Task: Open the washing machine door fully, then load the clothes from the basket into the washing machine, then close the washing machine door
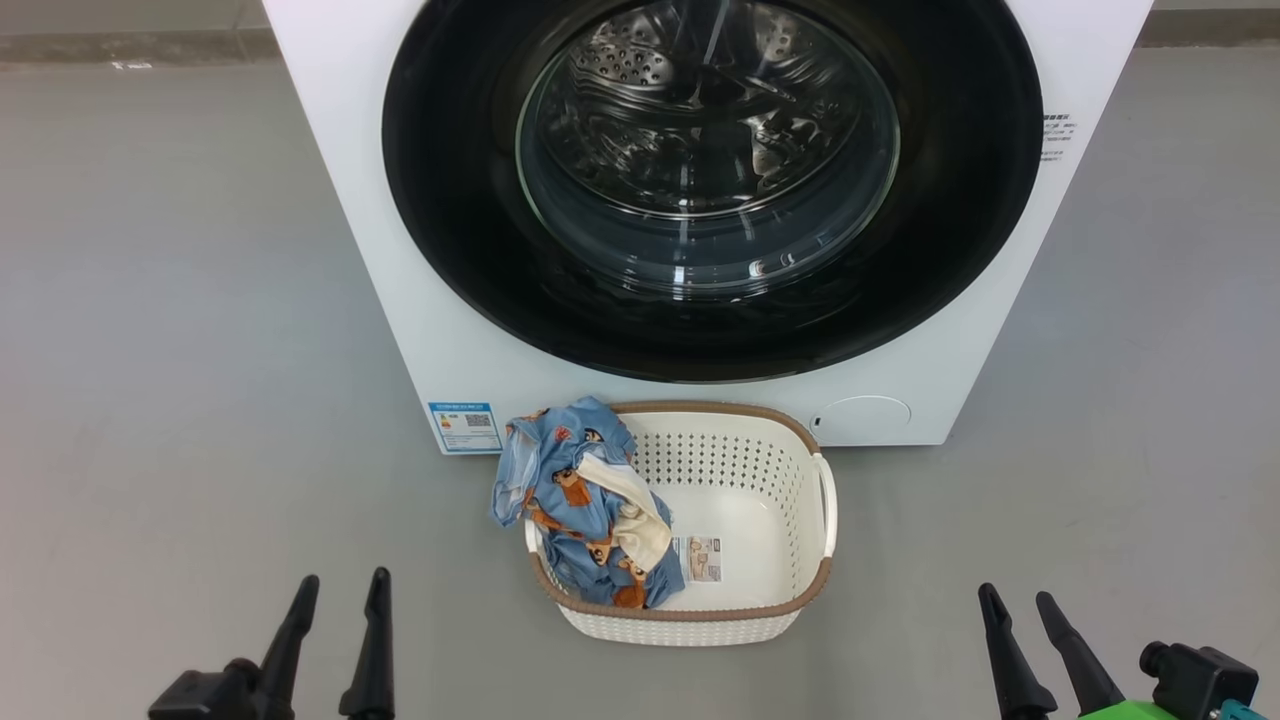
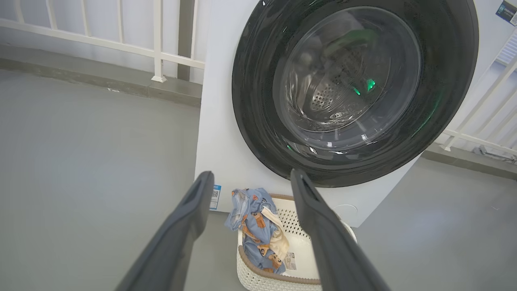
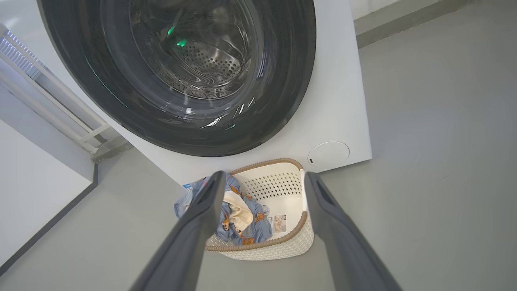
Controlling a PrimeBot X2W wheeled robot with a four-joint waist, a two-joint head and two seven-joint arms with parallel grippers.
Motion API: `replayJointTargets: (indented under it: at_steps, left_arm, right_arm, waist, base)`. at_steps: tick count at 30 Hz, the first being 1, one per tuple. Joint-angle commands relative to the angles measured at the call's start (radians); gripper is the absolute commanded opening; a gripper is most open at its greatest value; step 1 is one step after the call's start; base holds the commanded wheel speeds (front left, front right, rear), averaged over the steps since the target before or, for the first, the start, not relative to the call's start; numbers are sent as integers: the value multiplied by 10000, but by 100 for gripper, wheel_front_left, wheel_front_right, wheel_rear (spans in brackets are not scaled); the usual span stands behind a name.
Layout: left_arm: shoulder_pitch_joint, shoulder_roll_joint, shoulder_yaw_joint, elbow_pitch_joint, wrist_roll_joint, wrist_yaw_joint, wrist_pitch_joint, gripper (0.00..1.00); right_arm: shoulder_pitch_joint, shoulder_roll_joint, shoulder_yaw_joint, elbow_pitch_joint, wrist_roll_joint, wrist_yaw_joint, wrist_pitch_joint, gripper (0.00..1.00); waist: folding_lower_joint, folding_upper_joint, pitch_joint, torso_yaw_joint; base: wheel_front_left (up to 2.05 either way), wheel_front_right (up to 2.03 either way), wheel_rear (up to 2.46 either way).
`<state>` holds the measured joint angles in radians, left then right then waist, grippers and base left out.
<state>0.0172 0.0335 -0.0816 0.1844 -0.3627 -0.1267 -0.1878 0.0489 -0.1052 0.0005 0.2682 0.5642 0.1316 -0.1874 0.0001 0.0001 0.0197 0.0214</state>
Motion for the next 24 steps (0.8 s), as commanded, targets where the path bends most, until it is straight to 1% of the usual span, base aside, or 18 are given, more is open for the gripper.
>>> replayJointTargets:
  at_steps: [1,21,24]
  left_arm:
    - [-89,174,218,-334,315,-33,-143,100]
    - [36,198,98,-355,2658,-40,-729,100]
    - [30,197,96,-316,2662,-40,-740,100]
  right_arm:
    - [-3,-208,270,-289,-263,-8,-149,100]
    - [365,-278,85,-480,-2319,-9,-733,100]
    - [382,-264,63,-491,-2362,-9,-743,100]
  waist:
    - [0,-1,-4,5]
    - [0,-1,34,29]
    - [0,-1,36,25]
  base:
    - [0,0,0]
    - [0,0,0]
    - [0,0,0]
